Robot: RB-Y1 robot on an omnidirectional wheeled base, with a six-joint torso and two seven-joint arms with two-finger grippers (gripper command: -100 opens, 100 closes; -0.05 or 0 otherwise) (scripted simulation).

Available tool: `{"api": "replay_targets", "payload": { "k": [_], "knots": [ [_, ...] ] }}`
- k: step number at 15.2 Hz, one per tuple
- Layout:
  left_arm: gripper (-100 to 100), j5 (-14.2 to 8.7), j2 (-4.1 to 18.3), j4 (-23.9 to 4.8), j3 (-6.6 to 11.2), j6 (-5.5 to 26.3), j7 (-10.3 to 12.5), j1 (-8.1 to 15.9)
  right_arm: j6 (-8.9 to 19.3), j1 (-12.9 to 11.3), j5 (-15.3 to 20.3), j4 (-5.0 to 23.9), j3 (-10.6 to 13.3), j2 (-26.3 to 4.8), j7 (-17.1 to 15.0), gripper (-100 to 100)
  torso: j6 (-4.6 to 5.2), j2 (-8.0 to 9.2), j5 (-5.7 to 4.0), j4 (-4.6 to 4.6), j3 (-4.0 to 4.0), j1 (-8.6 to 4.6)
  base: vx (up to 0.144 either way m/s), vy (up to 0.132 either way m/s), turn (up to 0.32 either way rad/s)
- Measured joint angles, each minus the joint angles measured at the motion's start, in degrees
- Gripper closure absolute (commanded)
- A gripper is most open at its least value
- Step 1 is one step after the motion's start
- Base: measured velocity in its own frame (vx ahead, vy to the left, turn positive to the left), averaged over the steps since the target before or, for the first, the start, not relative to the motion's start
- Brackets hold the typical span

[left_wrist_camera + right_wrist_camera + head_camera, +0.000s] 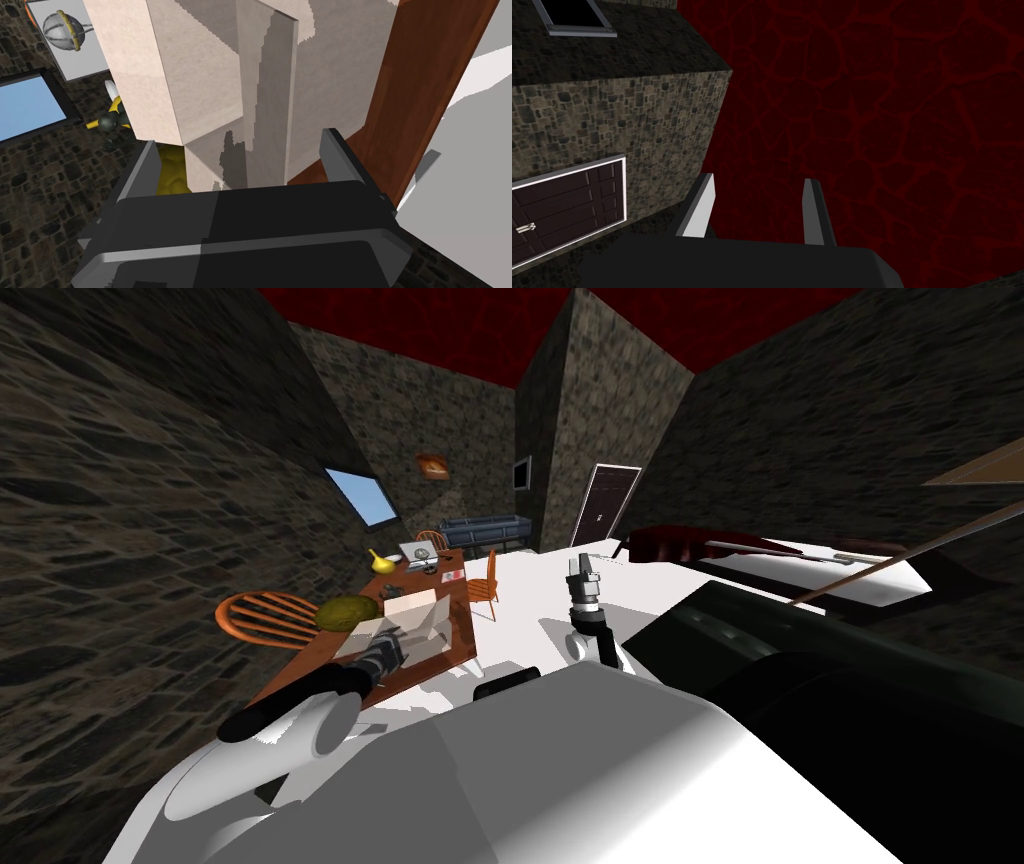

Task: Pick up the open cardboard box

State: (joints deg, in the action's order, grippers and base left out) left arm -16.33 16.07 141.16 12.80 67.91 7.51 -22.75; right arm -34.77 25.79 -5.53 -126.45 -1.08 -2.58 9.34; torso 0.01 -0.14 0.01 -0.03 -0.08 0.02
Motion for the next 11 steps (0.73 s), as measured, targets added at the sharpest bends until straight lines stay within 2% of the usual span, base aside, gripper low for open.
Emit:
{"api": "replay_targets", "payload": {
  "k": [2,3,8,11],
  "knots": [
    [-100,0.1,0.0,-1.4,-0.03,-1.1,-0.2,0.4,0.0,0.0,0.0,0.0,0.0,0.0,0.0,0,0.00,0.01,0.00,0.00,0.01,0.00,0.020,0.001,-0.010],
    [100,0.1,0.0,-1.6,-0.02,-1.3,-0.3,0.5,0.0,0.0,0.0,0.0,0.0,0.0,0.0,0,-0.01,0.04,0.00,0.01,0.02,-0.01,0.006,0.001,0.000],
    [100,0.1,-0.1,-1.7,-0.08,-1.3,-0.2,0.4,0.0,0.0,0.0,0.0,0.0,0.0,0.0,0,0.03,0.07,-0.10,0.08,0.07,-0.06,-0.003,-0.001,0.005],
    [100,-0.3,0.1,0.4,0.16,-0.1,0.0,-0.3,0.0,0.0,0.0,0.0,0.0,0.0,0.0,0,0.01,0.22,-0.14,0.12,0.16,-0.09,-0.023,0.001,0.023]
  ]
}}
